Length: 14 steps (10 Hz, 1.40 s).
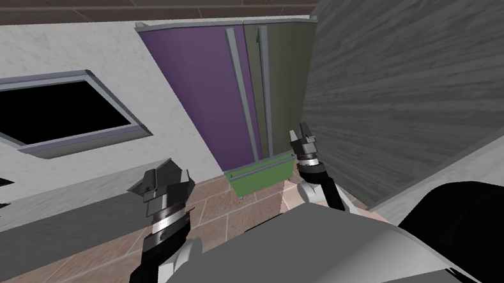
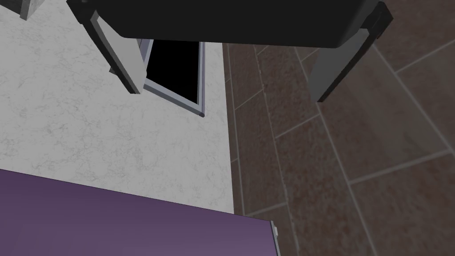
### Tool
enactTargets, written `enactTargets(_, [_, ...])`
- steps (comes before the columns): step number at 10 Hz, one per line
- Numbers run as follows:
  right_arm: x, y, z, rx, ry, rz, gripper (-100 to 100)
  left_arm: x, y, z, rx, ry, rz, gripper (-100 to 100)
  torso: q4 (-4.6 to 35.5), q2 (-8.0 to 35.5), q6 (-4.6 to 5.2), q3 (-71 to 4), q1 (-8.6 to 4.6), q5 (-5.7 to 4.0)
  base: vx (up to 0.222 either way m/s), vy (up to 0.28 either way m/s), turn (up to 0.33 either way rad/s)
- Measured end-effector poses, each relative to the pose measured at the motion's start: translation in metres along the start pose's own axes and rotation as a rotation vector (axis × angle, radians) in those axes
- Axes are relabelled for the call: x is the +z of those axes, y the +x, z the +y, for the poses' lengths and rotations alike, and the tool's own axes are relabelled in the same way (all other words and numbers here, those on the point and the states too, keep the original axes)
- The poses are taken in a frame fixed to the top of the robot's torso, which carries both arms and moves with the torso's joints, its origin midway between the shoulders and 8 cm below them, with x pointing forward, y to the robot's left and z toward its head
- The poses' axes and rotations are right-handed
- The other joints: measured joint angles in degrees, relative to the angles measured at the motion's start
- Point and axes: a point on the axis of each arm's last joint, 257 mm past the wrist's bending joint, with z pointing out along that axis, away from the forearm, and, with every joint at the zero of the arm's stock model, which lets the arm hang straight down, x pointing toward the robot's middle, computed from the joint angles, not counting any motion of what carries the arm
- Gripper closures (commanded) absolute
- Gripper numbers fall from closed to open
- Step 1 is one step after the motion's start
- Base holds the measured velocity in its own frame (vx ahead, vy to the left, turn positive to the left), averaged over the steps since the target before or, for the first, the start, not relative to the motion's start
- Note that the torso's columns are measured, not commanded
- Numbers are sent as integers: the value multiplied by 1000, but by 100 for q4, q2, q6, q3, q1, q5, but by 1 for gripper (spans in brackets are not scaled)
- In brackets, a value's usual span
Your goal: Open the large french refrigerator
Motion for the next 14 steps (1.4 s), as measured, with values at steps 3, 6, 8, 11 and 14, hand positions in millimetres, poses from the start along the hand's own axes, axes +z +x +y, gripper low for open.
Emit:
enactTargets(3, [0,0,0,0,0,0,0,0,0,0,0,0,0,0,1006,1003,0,-2014,0,0,0,0,0])
enactTargets(6, [0,0,0,0,0,0,0,0,0,0,0,0,0,0,2268,2269,0,-4536,0,0,0,0,0])
enactTargets(8, [0,0,0,0,0,0,0,0,0,0,0,0,0,0,3114,3116,0,-6227,0,0,0,0,0])
enactTargets(11, [0,3,-2,-11,3,19,-100,0,0,0,0,0,0,0,4149,4153,0,-8314,1,0,8,4,6])
enactTargets(14, [-2,18,-11,-75,22,103,-100,0,0,0,0,0,0,0,4225,4223,0,-8458,1,0,20,14,13])
